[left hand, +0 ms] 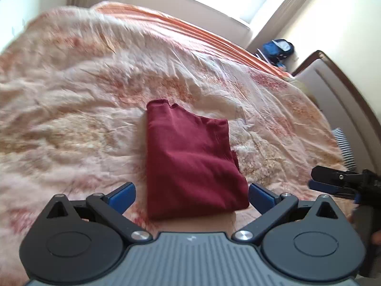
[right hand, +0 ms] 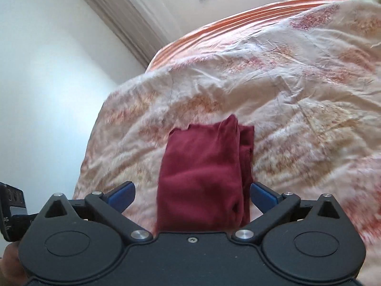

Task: Fold small clothes

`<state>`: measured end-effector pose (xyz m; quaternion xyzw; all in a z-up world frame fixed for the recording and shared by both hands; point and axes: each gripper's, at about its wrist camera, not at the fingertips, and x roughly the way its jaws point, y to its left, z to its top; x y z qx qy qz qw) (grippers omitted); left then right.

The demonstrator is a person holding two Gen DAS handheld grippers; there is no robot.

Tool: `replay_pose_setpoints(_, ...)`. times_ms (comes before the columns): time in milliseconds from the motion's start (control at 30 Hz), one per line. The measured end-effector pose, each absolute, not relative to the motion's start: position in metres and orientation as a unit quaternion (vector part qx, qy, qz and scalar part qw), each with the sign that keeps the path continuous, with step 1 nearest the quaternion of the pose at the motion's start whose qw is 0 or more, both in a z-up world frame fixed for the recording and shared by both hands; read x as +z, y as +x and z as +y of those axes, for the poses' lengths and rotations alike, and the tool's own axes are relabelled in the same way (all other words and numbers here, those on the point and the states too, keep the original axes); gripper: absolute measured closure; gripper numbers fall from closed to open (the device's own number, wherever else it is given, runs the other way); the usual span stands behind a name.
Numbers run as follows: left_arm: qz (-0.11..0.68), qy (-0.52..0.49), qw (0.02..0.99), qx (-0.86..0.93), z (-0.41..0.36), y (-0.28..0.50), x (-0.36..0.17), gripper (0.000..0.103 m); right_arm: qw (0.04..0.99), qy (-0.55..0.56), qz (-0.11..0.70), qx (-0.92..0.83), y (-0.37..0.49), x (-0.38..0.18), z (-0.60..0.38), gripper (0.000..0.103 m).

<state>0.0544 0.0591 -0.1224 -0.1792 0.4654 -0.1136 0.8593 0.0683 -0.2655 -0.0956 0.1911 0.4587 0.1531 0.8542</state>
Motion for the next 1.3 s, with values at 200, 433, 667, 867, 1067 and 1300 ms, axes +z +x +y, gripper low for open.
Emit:
replay_pose_setpoints(200,0.458,-0.129,0.877,-0.072,0.025,0.006,-0.085,0.0,0.879,0.091,0.447,0.135,0.016,-0.058,-0.253,0.0)
replay_pose_setpoints(433,0.458,-0.114,0.88,-0.057,0.004,-0.021,-0.068,0.0,0.883,0.062,0.444,0.138,-0.02,-0.055,-0.25,0.0)
replay_pose_setpoints(667,0.456,-0.116,0.881,-0.054,0.001,-0.03,-0.063,0.0,0.882,0.055,0.448,0.137,-0.038,-0.056,-0.255,0.001)
replay_pose_setpoints(867,0.455,-0.11,0.882,-0.053,-0.001,-0.03,-0.063,0.0,0.883,0.058,0.445,0.134,-0.037,-0.054,-0.26,0.0)
replay_pose_setpoints(1067,0.453,-0.111,0.883,-0.054,-0.003,-0.029,-0.061,0.0,0.885,0.059,0.443,0.133,-0.033,-0.05,-0.265,0.001)
replay_pose_setpoints(1300,0.453,-0.112,0.883,-0.055,-0.004,-0.027,-0.06,0.0,0.885,0.059,0.442,0.132,-0.032,-0.05,-0.265,0.0)
